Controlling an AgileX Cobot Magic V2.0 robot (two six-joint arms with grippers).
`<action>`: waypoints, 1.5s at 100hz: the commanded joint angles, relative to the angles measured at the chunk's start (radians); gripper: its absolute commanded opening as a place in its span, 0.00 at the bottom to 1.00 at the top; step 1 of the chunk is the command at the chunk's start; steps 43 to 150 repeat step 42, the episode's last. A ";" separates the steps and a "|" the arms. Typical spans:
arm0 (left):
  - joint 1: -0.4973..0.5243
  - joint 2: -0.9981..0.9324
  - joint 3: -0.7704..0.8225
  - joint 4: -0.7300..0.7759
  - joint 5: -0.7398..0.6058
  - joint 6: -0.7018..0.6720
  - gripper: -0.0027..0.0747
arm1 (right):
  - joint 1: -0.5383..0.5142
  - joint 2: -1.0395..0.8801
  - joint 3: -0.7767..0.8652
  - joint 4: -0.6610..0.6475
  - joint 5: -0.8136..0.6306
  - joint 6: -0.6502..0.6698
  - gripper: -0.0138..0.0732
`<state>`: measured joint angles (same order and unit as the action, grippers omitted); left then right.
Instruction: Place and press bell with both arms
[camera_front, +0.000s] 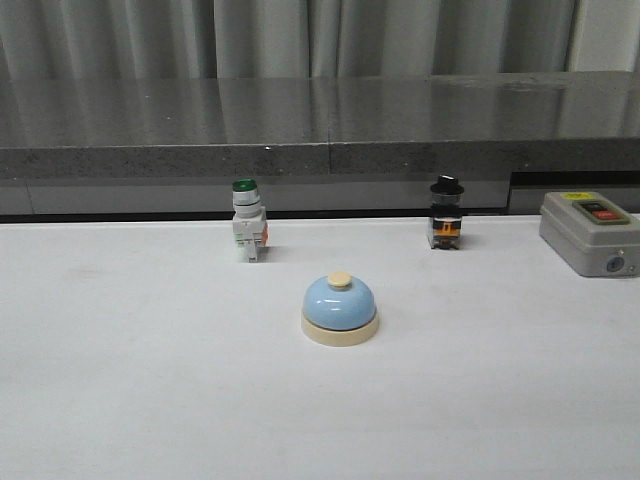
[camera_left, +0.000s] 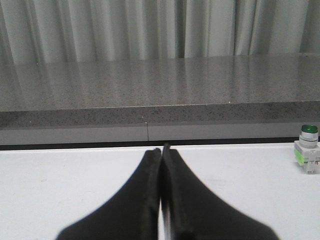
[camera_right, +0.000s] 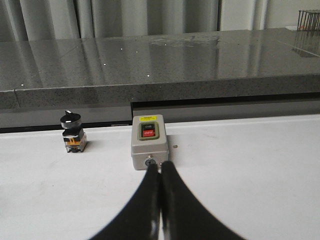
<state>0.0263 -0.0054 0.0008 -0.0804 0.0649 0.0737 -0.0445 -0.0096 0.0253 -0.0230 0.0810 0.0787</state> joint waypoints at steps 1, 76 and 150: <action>-0.004 -0.029 0.043 -0.001 -0.077 -0.003 0.01 | -0.007 -0.021 -0.014 0.003 -0.081 0.004 0.09; -0.008 -0.029 0.043 -0.001 -0.077 -0.003 0.01 | -0.007 -0.021 -0.014 0.003 -0.081 0.004 0.09; -0.008 -0.029 0.043 -0.001 -0.077 -0.003 0.01 | -0.007 -0.021 -0.014 0.003 -0.081 0.004 0.09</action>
